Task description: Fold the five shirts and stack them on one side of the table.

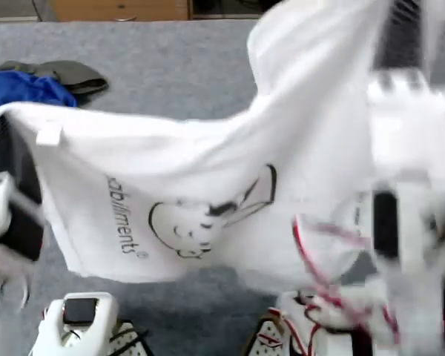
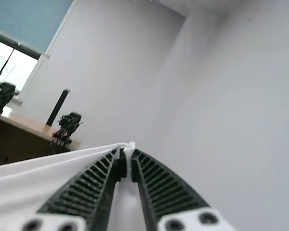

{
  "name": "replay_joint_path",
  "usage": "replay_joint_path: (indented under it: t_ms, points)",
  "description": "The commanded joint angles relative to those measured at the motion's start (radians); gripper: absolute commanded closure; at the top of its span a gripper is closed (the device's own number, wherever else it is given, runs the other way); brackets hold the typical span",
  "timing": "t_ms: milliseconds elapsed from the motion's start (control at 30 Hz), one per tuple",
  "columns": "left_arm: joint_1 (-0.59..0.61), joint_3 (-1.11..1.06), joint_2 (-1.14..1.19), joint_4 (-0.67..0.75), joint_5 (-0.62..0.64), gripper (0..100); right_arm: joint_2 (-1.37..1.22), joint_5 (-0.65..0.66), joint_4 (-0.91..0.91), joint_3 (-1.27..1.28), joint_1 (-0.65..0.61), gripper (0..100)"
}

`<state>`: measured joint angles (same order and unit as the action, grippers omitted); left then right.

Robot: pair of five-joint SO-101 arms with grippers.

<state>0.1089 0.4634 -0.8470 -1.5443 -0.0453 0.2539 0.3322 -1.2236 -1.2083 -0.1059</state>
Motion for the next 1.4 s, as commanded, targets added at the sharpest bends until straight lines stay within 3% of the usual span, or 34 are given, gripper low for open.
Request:
replay_joint_path:
  t_ms: [0, 300, 433, 600, 900, 1100, 1300, 1367]
  points:
    - [-0.009, -0.241, 0.002, 0.169, -0.005, 98, -0.093, -0.011, 0.061, 0.079, 0.016, 99.6]
    - [-0.003, -1.056, 0.016, 1.005, -0.006, 98, -0.435, -0.077, 0.376, 0.285, 0.018, 99.6]
    - [0.028, -1.111, 0.147, 1.192, -0.002, 98, -0.579, -0.1, 0.502, 0.285, 0.016, 99.6]
    - [0.06, -0.864, 0.447, 1.183, 0.051, 98, -0.659, -0.104, 0.505, 0.22, 0.013, 99.6]
    - [0.061, -0.427, 0.766, 0.885, 0.124, 98, -0.7, -0.104, 0.272, 0.159, 0.033, 99.6]
    - [0.061, -0.43, 0.776, 0.793, 0.118, 98, -0.714, -0.098, 0.101, 0.208, 0.038, 99.6]
    - [0.06, -0.562, 0.783, 0.807, 0.106, 98, -0.783, -0.104, 0.023, 0.252, 0.084, 99.6]
    - [0.06, -0.654, 0.809, 0.879, 0.084, 98, -0.819, -0.104, 0.025, 0.262, 0.101, 99.6]
